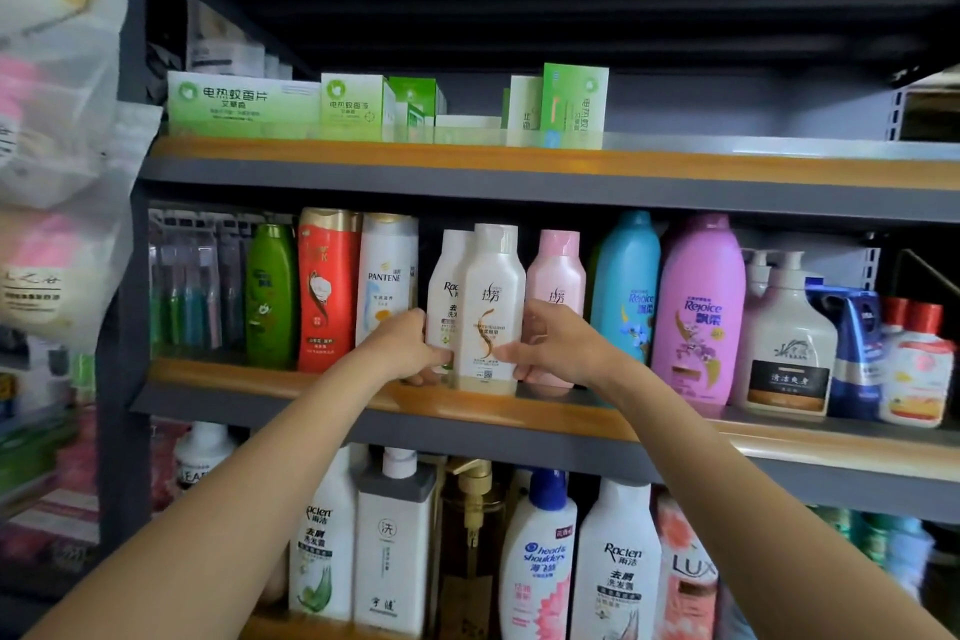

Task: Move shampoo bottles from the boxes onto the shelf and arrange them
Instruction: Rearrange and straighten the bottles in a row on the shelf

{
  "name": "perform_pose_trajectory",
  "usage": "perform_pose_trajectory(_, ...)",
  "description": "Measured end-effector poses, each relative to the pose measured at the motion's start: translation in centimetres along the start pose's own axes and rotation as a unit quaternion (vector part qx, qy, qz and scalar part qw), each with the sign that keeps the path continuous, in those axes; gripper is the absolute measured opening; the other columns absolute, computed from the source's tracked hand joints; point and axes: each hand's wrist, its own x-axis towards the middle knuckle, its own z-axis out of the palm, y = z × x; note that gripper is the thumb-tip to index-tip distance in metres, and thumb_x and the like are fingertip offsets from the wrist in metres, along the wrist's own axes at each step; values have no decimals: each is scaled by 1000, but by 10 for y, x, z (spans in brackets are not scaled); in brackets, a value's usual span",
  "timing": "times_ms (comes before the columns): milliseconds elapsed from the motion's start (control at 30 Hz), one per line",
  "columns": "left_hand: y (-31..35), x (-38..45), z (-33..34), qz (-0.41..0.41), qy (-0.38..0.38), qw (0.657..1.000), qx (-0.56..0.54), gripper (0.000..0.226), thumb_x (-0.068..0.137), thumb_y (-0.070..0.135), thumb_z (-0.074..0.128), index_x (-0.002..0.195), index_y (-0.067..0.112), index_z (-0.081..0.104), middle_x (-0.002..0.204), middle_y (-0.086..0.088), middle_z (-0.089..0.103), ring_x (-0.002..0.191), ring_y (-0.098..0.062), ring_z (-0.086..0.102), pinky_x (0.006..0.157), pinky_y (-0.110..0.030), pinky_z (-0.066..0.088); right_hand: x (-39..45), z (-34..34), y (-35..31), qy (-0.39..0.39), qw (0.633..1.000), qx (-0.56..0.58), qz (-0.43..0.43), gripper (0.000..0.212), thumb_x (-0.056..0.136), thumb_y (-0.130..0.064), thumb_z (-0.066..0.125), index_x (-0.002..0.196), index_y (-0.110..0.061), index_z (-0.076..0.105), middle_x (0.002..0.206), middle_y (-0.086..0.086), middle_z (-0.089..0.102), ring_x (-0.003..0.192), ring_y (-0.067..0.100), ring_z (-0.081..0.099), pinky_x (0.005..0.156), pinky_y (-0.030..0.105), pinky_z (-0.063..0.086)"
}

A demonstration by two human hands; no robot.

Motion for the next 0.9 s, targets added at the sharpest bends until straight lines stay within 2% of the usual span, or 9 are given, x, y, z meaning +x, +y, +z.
perform_pose_trajectory(67, 1, 1, -2, -8, -27, 999, -16, 22, 89, 8, 59, 102, 13, 42, 100, -2, 56, 65, -11, 61, 55, -21, 49, -1, -2, 1, 5, 1000, -7, -4, 28, 85, -3, 65, 109, -3, 52, 88, 3, 60, 58, 13, 56, 67, 31, 55)
perform_pose_trajectory(167, 1, 3, -6, -25, -56, 997, -44, 23, 90, 7, 58, 106, 14, 42, 106, -3, 56, 66, -12, 62, 49, -17, 48, -4, -11, 6, 17, 1000, -26, 2, 18, 83, -3, 66, 92, -10, 52, 80, -1, 60, 52, 8, 59, 52, 18, 52)
perform_pose_trajectory(233, 1, 3, -8, -31, -62, 996, -58, 24, 90, 6, 57, 107, 13, 41, 104, -2, 54, 66, -11, 62, 45, -14, 48, -4, -18, 9, 29, 999, -30, 17, 19, 82, -3, 67, 82, -15, 53, 76, 0, 60, 46, 4, 59, 51, 19, 53)
perform_pose_trajectory(300, 1, 3, -8, -31, -65, 996, -60, 23, 91, 5, 56, 107, 12, 42, 104, -2, 54, 65, -10, 62, 44, -13, 47, -4, -21, 11, 39, 998, -30, 34, 19, 82, -3, 68, 79, -14, 53, 74, 3, 61, 48, 8, 61, 57, 26, 58)
perform_pose_trajectory(500, -1, 5, -5, -31, -56, 997, -48, 25, 91, 7, 55, 114, 8, 46, 116, -7, 59, 68, -13, 64, 52, -17, 49, -3, -22, 7, 48, 995, -60, 65, 16, 83, -6, 68, 86, -11, 53, 87, 15, 66, 63, 20, 63, 76, 39, 58)
perform_pose_trajectory(600, -1, 6, -4, -33, -55, 997, -50, 24, 92, 6, 55, 113, 7, 46, 116, -8, 59, 69, -13, 64, 55, -19, 49, -4, -22, 7, 54, 994, -53, 73, 15, 83, -6, 67, 86, -9, 53, 92, 20, 67, 64, 22, 63, 78, 40, 58)
perform_pose_trajectory(733, -1, 7, -3, -34, -51, 997, -42, 27, 91, 7, 55, 117, 6, 45, 116, -9, 60, 71, -14, 65, 59, -22, 50, -5, -22, 9, 64, 994, -42, 78, 15, 84, -7, 67, 85, -10, 52, 85, 15, 66, 65, 21, 64, 79, 40, 58)
perform_pose_trajectory(900, 2, 6, -3, -37, -55, 997, -42, 18, 92, 7, 54, 107, 11, 45, 108, -6, 59, 69, -12, 63, 58, -21, 50, -3, -24, 12, 65, 993, -36, 87, 18, 84, -9, 67, 95, -5, 53, 85, 13, 66, 67, 21, 65, 80, 40, 58)
